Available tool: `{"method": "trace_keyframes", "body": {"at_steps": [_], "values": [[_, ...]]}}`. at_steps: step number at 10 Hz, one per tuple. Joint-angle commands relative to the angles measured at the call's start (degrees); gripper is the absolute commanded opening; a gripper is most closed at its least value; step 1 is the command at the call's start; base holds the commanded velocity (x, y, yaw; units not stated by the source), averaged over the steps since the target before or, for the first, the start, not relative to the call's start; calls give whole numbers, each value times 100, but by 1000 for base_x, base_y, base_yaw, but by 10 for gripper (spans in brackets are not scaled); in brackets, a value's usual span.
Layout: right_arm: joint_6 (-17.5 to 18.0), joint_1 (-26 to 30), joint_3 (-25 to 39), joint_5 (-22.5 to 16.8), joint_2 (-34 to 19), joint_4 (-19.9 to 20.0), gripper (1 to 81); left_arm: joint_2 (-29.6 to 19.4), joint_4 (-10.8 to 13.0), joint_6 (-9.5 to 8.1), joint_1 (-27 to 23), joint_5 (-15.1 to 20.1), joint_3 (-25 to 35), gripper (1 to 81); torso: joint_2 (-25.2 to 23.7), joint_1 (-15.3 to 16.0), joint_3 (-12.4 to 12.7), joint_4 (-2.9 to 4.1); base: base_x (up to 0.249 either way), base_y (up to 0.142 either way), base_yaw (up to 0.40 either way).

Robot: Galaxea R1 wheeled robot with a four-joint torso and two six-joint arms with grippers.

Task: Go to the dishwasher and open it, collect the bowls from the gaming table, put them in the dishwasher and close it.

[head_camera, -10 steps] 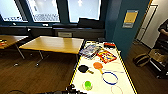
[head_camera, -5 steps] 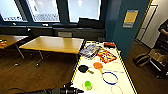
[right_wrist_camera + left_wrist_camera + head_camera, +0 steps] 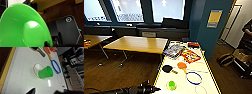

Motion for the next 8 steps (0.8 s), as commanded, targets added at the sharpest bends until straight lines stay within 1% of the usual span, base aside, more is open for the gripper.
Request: {"method": "trace_keyframes", "body": {"at_steps": [1, 2, 3, 4, 5, 6, 8], "values": [[-12, 288, 135, -200, -320, -131, 10, 226, -66, 3, -946, 212, -311, 811, 0, 0, 0, 0, 0, 0, 0], [-12, 279, 117, -200, -311, -131, 10, 288, -110, -6, -955, 150, -382, 811, 0, 0, 0, 0, 0, 0, 0], [-12, 288, 82, -200, -285, -122, 10, 279, -240, -110, -955, 63, -382, 811, 0, 0, -2, 0, 0, 0, 0], [-3, 297, 56, -200, -259, -122, 10, 253, -382, -312, -938, -120, -408, 811, 0, 0, -2, 0, 0, 0, 0], [-3, 306, 47, -209, -232, -122, 10, 244, -400, -410, -938, -219, -461, 811, 0, 2, -2, 0, 0, 0, 0], [-3, 306, 38, -209, -224, -122, 10, 270, -400, -463, -937, -219, -575, 811, 0, 2, -2, 0, 0, 0, 0], [-3, 306, 38, -209, -232, -130, 10, 297, -330, -463, -929, -210, -601, 811, 0, 2, -2, 0, 0, 0, 0]]}}
